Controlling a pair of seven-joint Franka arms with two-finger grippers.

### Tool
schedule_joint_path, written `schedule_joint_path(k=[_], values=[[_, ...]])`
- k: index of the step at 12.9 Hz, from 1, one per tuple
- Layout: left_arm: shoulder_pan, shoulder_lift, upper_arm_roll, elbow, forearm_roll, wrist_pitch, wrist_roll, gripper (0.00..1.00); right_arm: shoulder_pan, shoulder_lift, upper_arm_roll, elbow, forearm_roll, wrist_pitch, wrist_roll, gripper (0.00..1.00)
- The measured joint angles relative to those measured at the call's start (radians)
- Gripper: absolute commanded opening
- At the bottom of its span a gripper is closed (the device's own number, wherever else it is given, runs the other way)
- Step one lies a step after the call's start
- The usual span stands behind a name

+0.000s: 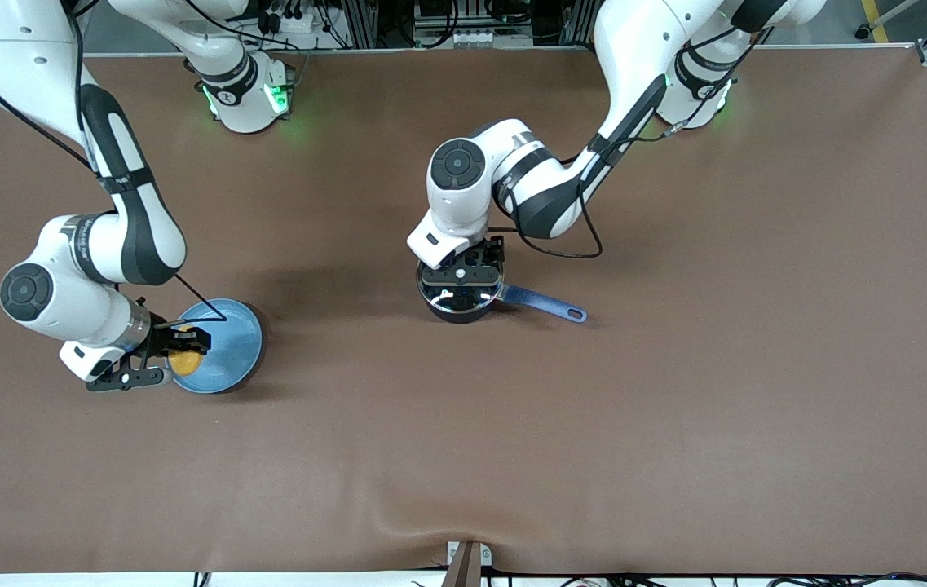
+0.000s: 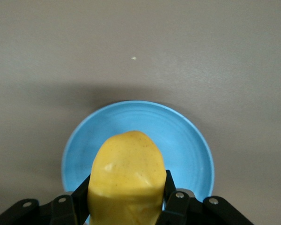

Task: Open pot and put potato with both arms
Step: 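Lift the potato with the right gripper while the left gripper lifts the lid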

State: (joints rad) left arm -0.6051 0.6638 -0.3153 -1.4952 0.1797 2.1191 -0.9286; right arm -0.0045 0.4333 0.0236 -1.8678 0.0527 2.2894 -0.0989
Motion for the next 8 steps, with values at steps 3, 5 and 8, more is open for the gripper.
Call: schedule_joint_path(k=[3,5,8], values=[[0.000,0.000,-0.001,0.000,0.000,0.007,0.000,0.27,0.060,-0.018,0.016,0.000,0.000,-0.004,0.123,0.00],[-0.002,0.000,-0.002,0.001,0.000,0.015,-0.006,0.00,0.112,-0.023,0.034,0.000,0.005,-0.002,0.227,0.00],[-0.002,0.000,-0.002,0.003,0.000,0.015,-0.009,0.00,0.146,-0.033,0.075,0.004,0.053,0.004,0.308,0.00]])
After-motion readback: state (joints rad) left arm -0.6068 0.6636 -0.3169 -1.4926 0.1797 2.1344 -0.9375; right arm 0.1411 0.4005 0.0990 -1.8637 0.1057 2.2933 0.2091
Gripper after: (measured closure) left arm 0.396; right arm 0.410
